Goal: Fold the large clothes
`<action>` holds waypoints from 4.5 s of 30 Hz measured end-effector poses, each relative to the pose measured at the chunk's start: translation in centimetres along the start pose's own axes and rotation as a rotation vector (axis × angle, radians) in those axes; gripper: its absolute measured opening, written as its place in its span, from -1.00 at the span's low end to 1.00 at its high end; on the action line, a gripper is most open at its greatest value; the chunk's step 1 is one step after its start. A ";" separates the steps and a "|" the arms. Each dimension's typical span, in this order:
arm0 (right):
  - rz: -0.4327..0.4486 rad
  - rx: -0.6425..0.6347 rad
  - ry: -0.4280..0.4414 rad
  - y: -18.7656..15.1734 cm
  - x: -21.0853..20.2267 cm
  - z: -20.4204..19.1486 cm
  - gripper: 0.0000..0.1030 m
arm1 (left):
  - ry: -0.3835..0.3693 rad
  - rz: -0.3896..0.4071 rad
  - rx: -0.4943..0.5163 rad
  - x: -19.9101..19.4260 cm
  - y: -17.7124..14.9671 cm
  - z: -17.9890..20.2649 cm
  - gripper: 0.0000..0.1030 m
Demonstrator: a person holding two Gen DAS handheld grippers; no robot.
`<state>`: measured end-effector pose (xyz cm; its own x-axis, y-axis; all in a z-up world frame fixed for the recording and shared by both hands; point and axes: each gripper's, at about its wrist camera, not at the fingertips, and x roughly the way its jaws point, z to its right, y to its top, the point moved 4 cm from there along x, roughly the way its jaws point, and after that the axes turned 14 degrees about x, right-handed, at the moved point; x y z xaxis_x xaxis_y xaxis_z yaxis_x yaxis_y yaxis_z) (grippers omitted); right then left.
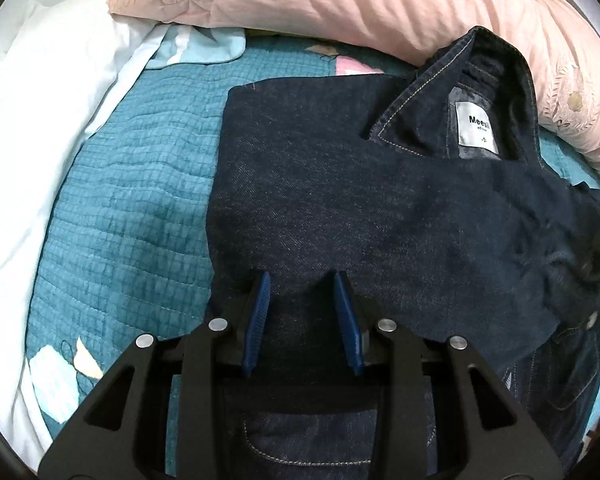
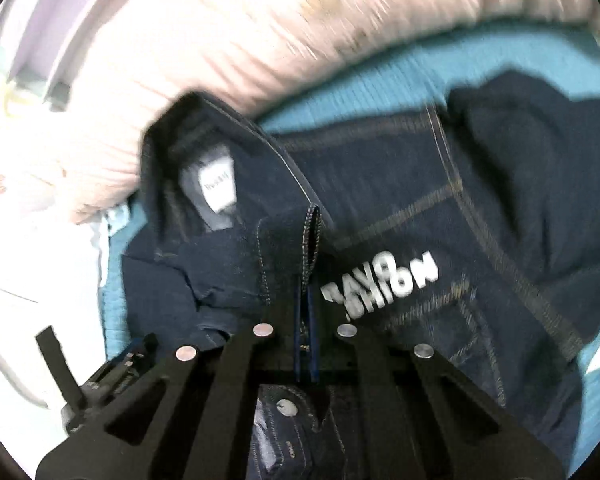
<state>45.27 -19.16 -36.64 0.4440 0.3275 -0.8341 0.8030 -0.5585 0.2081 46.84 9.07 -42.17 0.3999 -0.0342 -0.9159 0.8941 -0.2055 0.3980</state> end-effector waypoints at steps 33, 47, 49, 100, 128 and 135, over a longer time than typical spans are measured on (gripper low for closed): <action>0.023 0.001 -0.352 0.0 4.2 1.6 -0.93 | -0.006 -0.005 -0.013 -0.1 -0.6 -0.7 -0.61; -0.076 -0.242 -0.233 -7.5 3.5 -5.6 -1.00 | 0.008 -0.007 0.001 0.2 -0.5 -0.5 -0.61; -0.085 -0.217 -0.313 -7.8 5.6 -3.6 -1.00 | 0.003 -0.005 0.010 0.1 -0.5 -0.5 -0.61; 0.245 0.155 -0.244 5.8 -19.5 24.7 0.68 | -0.155 0.024 0.253 -4.0 7.8 29.3 0.75; 0.209 0.502 -0.107 12.9 -17.1 33.0 0.12 | -0.191 -0.191 0.311 6.3 10.1 35.9 -0.19; 0.131 0.555 -0.099 13.8 -13.7 34.3 -0.78 | -0.178 -0.172 0.331 6.1 10.0 36.7 -0.19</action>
<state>36.60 -57.52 -39.85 0.4647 0.1706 -0.8688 0.4032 -0.9144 0.0361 50.84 -29.07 -45.70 0.1836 -0.1347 -0.9737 0.8201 -0.5252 0.2273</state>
